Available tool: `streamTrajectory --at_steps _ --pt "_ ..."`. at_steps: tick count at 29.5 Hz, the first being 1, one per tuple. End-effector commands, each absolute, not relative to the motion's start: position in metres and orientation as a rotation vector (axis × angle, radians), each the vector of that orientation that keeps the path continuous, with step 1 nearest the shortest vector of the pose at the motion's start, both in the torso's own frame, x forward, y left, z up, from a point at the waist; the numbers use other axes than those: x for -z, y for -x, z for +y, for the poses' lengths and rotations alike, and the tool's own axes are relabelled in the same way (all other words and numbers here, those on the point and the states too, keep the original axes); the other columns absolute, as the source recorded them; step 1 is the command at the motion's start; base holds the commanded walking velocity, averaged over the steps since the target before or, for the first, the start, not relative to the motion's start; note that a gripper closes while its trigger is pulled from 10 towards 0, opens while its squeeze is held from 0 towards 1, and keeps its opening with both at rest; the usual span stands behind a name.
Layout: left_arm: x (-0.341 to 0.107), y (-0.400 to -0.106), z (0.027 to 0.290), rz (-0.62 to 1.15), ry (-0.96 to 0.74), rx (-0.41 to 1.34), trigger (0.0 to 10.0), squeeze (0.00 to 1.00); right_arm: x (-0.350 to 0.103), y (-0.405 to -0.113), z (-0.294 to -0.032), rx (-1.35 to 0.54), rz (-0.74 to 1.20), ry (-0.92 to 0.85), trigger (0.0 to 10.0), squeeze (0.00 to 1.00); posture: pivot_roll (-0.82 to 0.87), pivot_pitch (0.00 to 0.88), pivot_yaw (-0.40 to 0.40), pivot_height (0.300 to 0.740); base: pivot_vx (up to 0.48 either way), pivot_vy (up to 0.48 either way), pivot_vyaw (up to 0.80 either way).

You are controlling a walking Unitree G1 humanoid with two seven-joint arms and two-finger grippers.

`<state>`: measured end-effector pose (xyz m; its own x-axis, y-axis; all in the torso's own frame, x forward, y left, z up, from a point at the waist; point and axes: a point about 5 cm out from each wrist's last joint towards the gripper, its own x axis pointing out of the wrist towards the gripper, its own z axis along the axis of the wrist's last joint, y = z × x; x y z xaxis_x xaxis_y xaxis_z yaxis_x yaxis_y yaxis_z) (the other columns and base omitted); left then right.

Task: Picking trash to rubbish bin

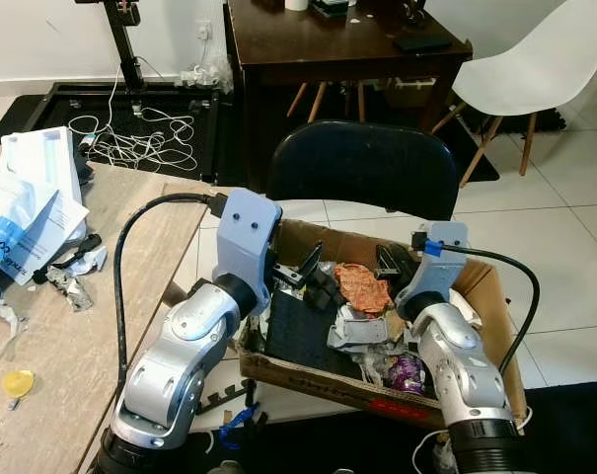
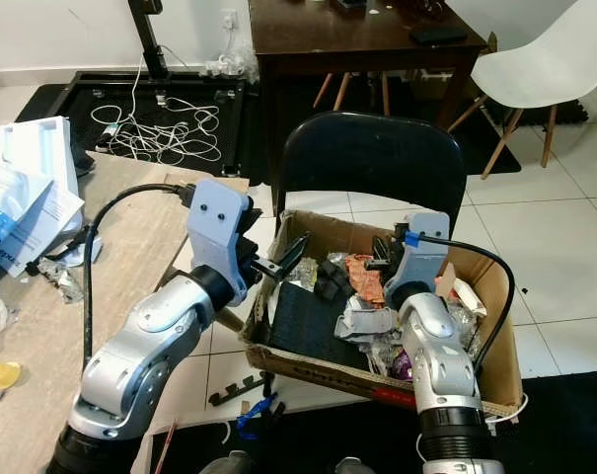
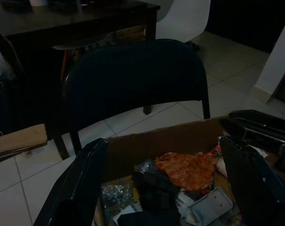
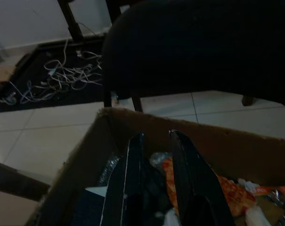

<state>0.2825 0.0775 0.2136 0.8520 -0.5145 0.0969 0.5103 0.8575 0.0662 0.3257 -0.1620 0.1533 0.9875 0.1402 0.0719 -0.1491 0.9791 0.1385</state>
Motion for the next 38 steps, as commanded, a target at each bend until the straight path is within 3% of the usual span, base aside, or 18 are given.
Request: streamTrajectory --at_steps 1,10,18,34,38 --pt "-0.214 -0.285 0.083 -0.116 -0.026 0.488 10.0 0.00 -0.160 -0.323 -0.157 -0.161 -0.106 -0.152 10.0 0.00 0.12 0.198 0.018 0.740 0.000 0.000 0.00" --pt "-0.221 -0.294 0.109 -0.168 0.041 0.241 10.0 0.00 -0.185 -0.319 -0.136 -0.212 -0.201 -0.169 10.0 0.00 0.11 0.176 0.010 0.740 0.000 0.000 0.00" --pt "-0.244 -0.296 0.133 -0.311 0.060 0.034 10.0 0.00 -0.202 -0.318 -0.129 -0.217 -0.266 -0.071 10.0 0.00 0.11 0.162 0.001 0.740 0.000 0.000 0.20" --pt "-0.235 -0.294 0.123 -0.268 0.049 0.098 10.0 0.00 -0.211 -0.317 -0.122 -0.239 -0.294 -0.042 10.0 0.00 0.11 0.147 -0.007 0.740 0.000 0.000 0.80" --pt "-0.233 -0.294 0.120 -0.258 0.038 0.114 10.0 0.00 -0.209 -0.317 -0.123 -0.222 -0.289 -0.087 10.0 0.00 0.11 0.146 -0.006 0.740 0.000 0.000 0.00"
